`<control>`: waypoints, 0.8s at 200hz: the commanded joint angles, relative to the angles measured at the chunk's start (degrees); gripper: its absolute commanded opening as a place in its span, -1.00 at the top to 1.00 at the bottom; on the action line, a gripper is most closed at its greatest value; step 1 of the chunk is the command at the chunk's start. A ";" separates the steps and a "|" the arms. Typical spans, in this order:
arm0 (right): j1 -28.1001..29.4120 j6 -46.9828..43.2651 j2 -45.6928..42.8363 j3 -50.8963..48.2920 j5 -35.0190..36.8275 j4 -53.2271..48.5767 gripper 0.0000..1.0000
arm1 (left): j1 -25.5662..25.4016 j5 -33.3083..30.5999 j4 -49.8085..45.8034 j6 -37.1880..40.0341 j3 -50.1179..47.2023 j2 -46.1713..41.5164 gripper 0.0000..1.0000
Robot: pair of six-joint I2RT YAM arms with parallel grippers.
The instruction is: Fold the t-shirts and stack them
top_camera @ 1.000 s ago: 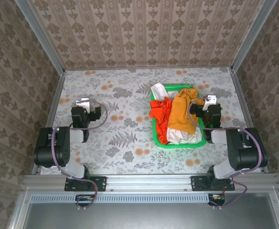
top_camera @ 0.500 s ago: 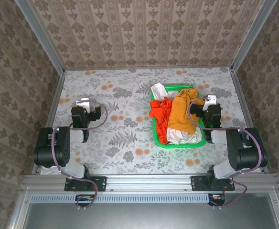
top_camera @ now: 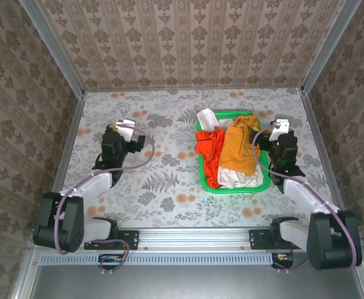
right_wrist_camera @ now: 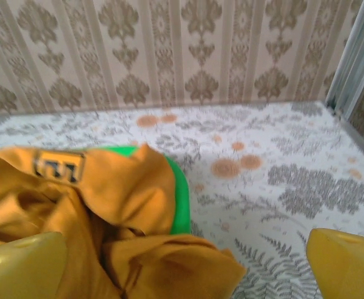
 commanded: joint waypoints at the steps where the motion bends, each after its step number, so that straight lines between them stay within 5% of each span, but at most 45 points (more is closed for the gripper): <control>1: 0.54 -0.92 -4.97 2.54 -0.86 -10.61 -1.00 | -2.88 -2.78 -7.22 3.17 1.74 -2.67 -1.00; 38: 3.84 0.45 -9.02 7.45 -1.87 -20.96 -1.00 | -8.59 4.72 -12.56 5.58 3.46 -7.88 -1.00; 76: 14.02 5.65 -6.92 14.15 1.33 -31.50 -1.00 | -14.22 14.36 -22.23 9.61 4.35 -12.75 -1.00; 160: 37.55 19.24 13.71 28.10 11.29 -42.95 -1.00 | -15.71 24.11 -34.24 1.58 2.31 -25.87 -1.00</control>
